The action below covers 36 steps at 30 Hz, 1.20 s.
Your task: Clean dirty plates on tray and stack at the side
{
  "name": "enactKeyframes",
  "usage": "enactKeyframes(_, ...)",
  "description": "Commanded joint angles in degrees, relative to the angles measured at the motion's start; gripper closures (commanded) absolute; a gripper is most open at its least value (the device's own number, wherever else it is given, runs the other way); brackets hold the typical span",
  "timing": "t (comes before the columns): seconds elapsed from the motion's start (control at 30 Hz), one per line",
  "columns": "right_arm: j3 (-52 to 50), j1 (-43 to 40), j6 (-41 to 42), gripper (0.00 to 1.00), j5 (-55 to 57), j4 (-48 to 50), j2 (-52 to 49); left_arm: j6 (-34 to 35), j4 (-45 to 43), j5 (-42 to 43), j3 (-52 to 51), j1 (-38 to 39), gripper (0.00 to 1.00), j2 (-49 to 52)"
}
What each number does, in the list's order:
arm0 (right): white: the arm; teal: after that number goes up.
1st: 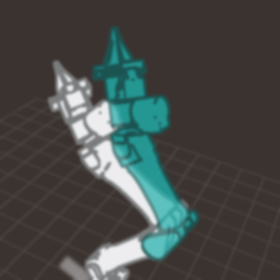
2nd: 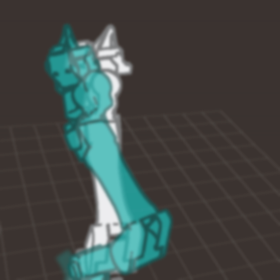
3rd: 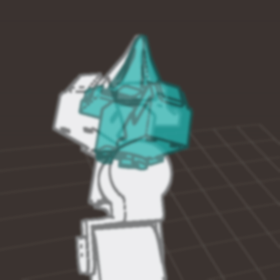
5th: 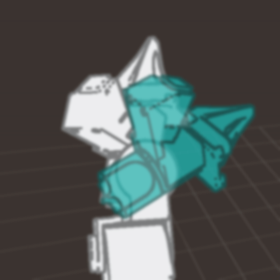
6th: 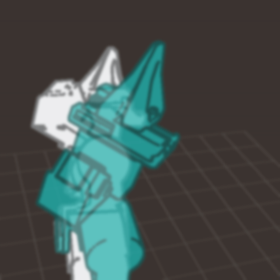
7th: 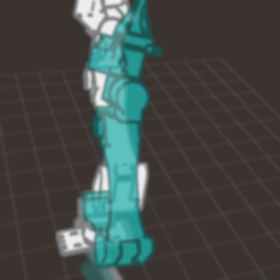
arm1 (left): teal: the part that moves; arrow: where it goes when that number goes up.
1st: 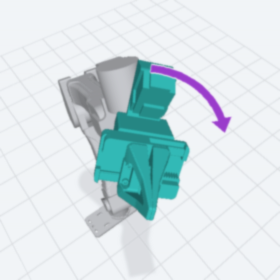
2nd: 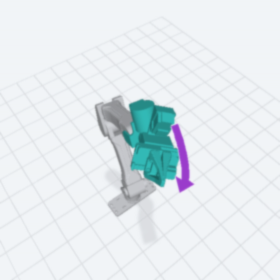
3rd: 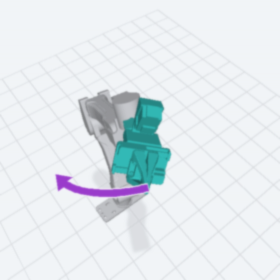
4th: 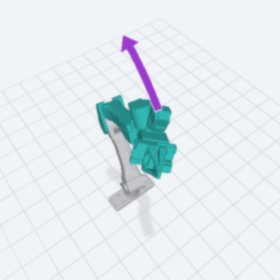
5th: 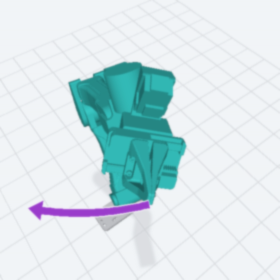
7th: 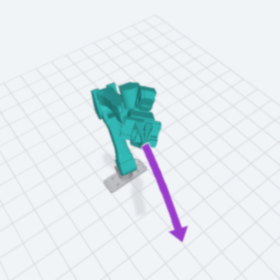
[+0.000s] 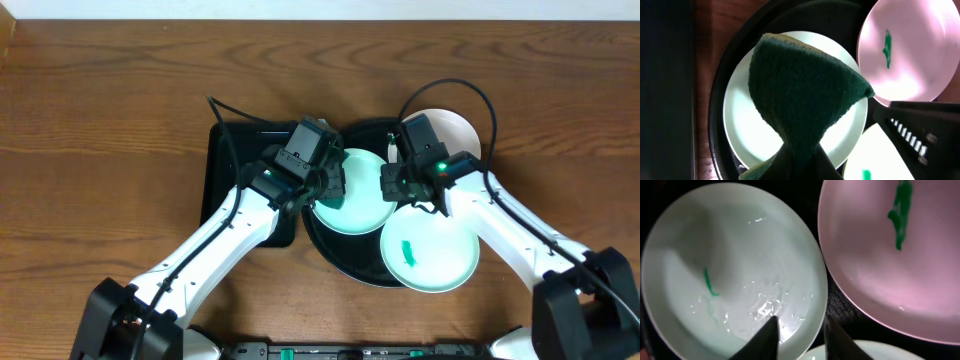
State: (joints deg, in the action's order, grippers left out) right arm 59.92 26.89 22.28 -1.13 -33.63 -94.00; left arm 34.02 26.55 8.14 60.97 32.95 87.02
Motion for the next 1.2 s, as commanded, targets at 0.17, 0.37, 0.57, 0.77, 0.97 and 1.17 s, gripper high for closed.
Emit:
enactKeyframes(0.17, 0.2, -0.3, 1.5, 0.78, 1.1, 0.9, -4.5, -1.0, 0.2, -1.4, -0.5, -0.1, 0.92, 0.2)
enactKeyframes(0.37, 0.2, -0.3, 1.5, 0.78, 1.1, 0.8, -4.6, -1.0, 0.2, -1.4, -0.5, -0.1, 0.92, 0.2)
enactKeyframes(0.57, -0.1, -0.3, 1.5, 0.78, 1.1, 0.7, -4.6, -1.0, 0.2, -1.4, -0.5, -0.1, 0.92, 0.2)
enactKeyframes(0.77, -0.2, -0.3, 1.5, 0.76, 1.2, 0.6, -4.6, -1.0, 0.2, -1.4, -0.5, -0.1, 0.92, 0.2)
enactKeyframes(0.97, -0.8, -0.3, 1.5, 0.75, 1.4, 0.9, -4.6, -1.0, 0.2, -1.4, -0.5, -0.1, 0.92, 0.2)
enactKeyframes(1.17, -1.4, -0.3, 1.5, 0.79, 1.6, 1.3, -4.6, -1.0, 0.2, -1.4, -0.5, -0.1, 0.92, 0.2)
